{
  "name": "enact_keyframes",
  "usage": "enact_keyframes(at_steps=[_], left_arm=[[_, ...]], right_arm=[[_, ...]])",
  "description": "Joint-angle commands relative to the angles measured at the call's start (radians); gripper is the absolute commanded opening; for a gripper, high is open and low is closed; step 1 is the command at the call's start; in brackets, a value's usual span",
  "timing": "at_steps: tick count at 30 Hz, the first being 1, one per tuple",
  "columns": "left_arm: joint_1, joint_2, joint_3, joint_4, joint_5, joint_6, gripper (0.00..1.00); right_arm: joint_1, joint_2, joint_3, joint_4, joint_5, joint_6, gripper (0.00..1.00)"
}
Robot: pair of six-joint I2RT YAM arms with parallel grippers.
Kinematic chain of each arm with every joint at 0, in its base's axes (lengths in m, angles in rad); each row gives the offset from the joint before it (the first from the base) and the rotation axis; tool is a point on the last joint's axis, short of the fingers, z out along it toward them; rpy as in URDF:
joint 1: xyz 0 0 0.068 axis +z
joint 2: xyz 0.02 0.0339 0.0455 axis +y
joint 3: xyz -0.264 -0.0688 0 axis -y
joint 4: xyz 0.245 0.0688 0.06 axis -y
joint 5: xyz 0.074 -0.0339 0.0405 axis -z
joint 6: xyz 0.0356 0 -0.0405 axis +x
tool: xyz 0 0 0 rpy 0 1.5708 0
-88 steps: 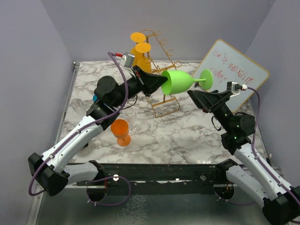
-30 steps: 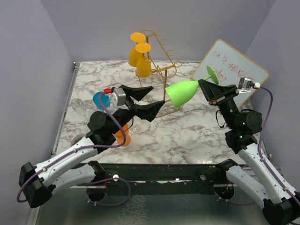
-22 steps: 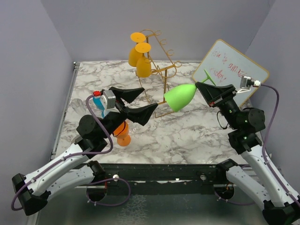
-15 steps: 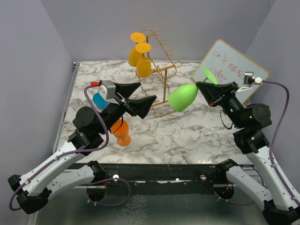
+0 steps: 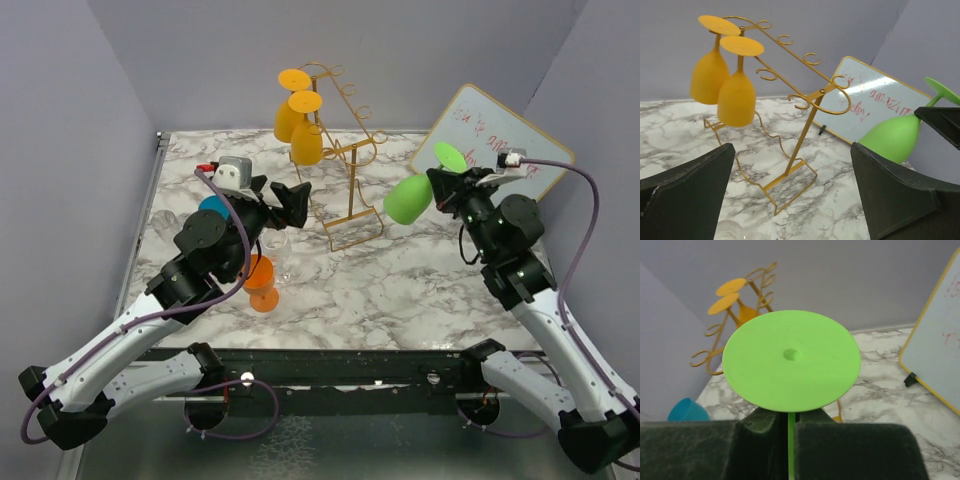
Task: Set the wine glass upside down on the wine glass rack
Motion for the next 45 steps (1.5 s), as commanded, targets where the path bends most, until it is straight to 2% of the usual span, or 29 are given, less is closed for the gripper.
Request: enact_keyframes(at_steps=[1,7,12,15,22,27,35,39,45], left_arm=[[-0.004,-0.005,0.030,-0.056,-0.120,0.021,0.99],[-0.004,-0.001,0.083,-0.147,-0.140,0.043,0.99],[-0.004,0.017,0.179,-0.272,-0.110,0.122,0.99],[-0.004,0.021,0.199,-0.308,-0.101,0.155,0.99],[-0.004,0.035,0.210,-0.326,-0.067,0.166,0.99],[-0.004,0.052,0.216,-0.327,-0.031,0.143,0.99],[-0.004,0.080,0.252,-0.334,-0.088,0.120,0.99],[-0.004,0.088,0.256,-0.326,-0.096,0.115,0.99],[-0.004,0.091,0.243,-0.327,-0.095,0.098,0.99]], right_arm=[[0.004,0.107,-0.004,0.039,0.167,-0.009,0.01],[-0.003,0.282,0.075,0.139,0.193,-0.050,0.01],[-0.035,0.398,0.146,0.288,0.115,-0.157,0.01],[-0.059,0.493,0.226,0.311,0.087,-0.217,0.01],[-0.134,0.695,0.379,0.406,-0.196,-0.291,0.01],[-0.193,0.837,0.512,0.410,-0.483,-0.323,0.01],[-0.219,1.040,0.772,0.295,-0.815,-0.451,0.01],[-0.219,1.128,0.878,0.262,-0.909,-0.458,0.01],[-0.209,1.203,0.941,0.246,-0.936,-0.467,0.01]])
